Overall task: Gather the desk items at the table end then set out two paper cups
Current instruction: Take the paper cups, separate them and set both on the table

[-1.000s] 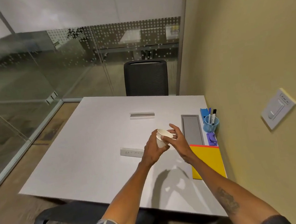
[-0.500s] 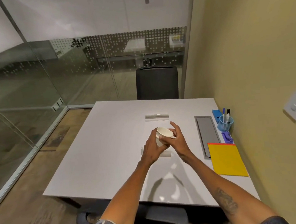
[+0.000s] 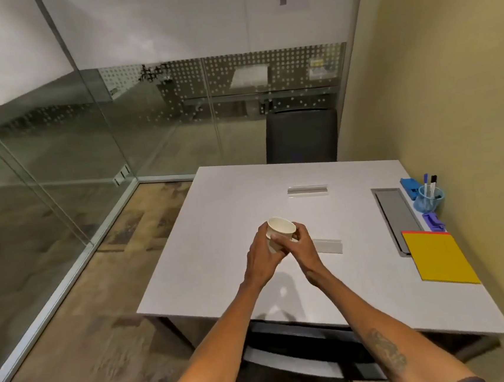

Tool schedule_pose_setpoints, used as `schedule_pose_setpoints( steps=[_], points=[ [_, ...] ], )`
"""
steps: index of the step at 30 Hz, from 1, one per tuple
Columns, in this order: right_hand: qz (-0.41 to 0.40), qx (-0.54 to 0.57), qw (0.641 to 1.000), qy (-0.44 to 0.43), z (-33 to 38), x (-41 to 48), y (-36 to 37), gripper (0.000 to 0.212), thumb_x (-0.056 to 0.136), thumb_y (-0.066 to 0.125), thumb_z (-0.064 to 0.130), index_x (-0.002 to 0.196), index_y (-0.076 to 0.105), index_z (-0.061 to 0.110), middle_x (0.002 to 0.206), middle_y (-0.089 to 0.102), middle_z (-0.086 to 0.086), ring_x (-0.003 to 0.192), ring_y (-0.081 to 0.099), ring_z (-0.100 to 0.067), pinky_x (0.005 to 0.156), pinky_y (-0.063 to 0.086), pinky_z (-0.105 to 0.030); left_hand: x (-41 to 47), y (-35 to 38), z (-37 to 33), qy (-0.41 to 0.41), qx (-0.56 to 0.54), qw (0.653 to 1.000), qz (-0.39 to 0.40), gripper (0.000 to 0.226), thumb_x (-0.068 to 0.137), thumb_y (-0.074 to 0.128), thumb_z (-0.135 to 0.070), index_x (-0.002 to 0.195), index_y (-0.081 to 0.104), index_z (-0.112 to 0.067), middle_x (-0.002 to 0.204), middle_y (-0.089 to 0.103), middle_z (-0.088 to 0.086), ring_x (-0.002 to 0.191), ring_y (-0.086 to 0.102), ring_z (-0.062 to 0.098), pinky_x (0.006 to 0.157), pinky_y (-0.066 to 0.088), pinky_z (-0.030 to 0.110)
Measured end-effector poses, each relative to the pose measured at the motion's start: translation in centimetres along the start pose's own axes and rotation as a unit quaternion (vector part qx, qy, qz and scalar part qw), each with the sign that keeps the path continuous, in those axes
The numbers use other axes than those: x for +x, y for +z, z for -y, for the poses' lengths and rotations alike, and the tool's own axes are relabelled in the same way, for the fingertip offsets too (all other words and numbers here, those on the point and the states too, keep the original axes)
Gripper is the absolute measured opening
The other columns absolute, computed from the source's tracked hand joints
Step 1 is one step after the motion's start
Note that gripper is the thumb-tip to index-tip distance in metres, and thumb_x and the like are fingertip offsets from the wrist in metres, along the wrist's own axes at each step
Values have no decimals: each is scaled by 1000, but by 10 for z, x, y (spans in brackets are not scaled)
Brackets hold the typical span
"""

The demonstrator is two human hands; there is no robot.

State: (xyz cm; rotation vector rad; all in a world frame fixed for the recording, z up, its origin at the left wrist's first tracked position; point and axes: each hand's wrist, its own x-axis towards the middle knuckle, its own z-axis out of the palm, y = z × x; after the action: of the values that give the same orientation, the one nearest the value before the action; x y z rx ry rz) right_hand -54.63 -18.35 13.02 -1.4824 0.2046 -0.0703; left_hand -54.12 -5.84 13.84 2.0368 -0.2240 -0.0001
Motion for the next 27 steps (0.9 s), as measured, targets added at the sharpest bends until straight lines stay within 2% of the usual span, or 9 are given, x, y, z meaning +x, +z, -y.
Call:
schedule_pose_setpoints(
  steps=[3,6,12,17,21,25,27],
  points=[
    [15,3,1000,-4,-3,-1,37,56,78,82,32,125,53,22,120,61,10,121,57,-8,79,50,-16,-2,-32,19,-14,0,1000,-11,67,79,78,-33,136,42,-36,131,59,-13,116,60,15,96,57,36],
    [19,2,1000,-11,-7,0,67,57,79,81,32,128,52,21,124,61,8,120,56,-6,82,50,-18,-6,-57,35,-24,11,1000,-10,70,81,79,-35,138,40,-36,134,58,-12,119,60,15,99,55,34],
    [1,44,999,-16,-7,13,114,50,86,75,27,129,54,16,124,64,0,117,61,-19,85,51,-22,-2,-97,63,-58,39,997,-16,76,81,80,-34,144,39,-29,139,56,-6,122,59,19,101,53,36],
    [-30,62,998,-15,-8,32,152,50,91,70,26,135,50,12,131,60,-9,121,58,-27,98,52,-37,3,-131,87,-86,60,994,-38,69,80,81,-36,137,42,-26,133,58,0,116,60,20,94,51,29],
    [-54,69,996,-3,-15,48,184,55,89,72,24,136,46,10,133,57,-11,122,56,-28,104,49,-41,14,-162,110,-115,16,992,-56,71,78,84,-32,136,43,-26,134,58,1,120,58,24,101,55,42],
    [-74,69,995,8,-26,70,220,54,89,73,21,135,46,9,131,57,-10,115,58,-22,94,51,-30,39,-194,134,-120,3,991,-52,74,77,85,-29,137,43,-25,135,57,2,121,57,25,99,57,45],
    [-82,71,994,16,-30,87,237,54,89,72,21,135,47,10,131,57,-10,112,57,-20,91,50,-27,58,-212,149,-120,3,992,-49,74,76,86,-30,136,43,-26,133,57,1,119,56,23,97,57,41]
  ],
)
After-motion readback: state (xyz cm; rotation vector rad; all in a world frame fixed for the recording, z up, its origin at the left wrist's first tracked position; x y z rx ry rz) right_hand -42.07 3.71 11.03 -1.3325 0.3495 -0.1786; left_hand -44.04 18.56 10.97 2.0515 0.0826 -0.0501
